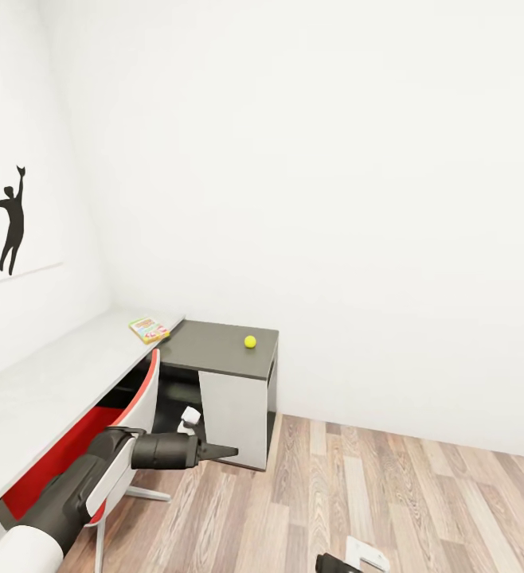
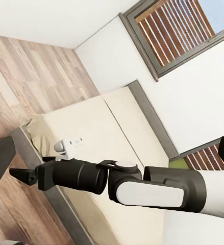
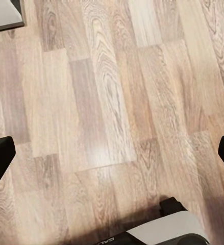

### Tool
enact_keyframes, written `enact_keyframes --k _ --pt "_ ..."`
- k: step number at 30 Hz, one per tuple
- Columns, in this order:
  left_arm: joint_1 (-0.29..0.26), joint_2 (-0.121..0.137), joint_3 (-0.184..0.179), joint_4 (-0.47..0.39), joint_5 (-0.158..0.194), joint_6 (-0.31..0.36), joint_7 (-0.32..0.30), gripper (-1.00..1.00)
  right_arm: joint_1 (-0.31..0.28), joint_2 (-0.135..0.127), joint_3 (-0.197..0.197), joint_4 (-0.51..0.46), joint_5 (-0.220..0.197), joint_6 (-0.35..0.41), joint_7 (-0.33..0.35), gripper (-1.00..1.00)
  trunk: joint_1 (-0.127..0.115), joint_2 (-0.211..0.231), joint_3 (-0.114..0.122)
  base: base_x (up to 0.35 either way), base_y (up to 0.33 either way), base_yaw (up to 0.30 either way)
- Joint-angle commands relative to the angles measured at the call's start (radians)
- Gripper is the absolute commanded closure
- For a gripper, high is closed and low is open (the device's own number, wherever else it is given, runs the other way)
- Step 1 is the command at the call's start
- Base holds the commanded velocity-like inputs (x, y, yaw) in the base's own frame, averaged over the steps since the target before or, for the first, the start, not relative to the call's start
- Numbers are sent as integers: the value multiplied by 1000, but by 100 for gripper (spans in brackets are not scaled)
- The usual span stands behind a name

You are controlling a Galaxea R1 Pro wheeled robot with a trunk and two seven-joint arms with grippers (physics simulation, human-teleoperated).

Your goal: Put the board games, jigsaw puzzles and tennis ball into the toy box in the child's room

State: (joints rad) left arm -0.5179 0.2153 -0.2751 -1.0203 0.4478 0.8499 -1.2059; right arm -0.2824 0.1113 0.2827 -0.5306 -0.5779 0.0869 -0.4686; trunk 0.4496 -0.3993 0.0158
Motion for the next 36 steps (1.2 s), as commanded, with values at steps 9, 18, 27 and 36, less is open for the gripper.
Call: enact_keyframes --k 9,18,27,36 --pt "-1 1 -3 0 6 7 1 -100 0 0 6 -2 -4 3 -7 -100 0 -1 0 110 -96 0" --pt "-1 1 1 1 6 7 3 -100 0 0 7 -2 -2 2 9 -100 0 -1 0 82 -36 0" --pt "-1 2 3 2 8 6 2 -100 0 3 9 -2 3 4 22 -100 0 -1 0 111 -14 0" --pt "-1 3 4 2 7 6 3 -100 0 3 10 -2 4 7 30 -100 0 -1 0 62 -86 0"
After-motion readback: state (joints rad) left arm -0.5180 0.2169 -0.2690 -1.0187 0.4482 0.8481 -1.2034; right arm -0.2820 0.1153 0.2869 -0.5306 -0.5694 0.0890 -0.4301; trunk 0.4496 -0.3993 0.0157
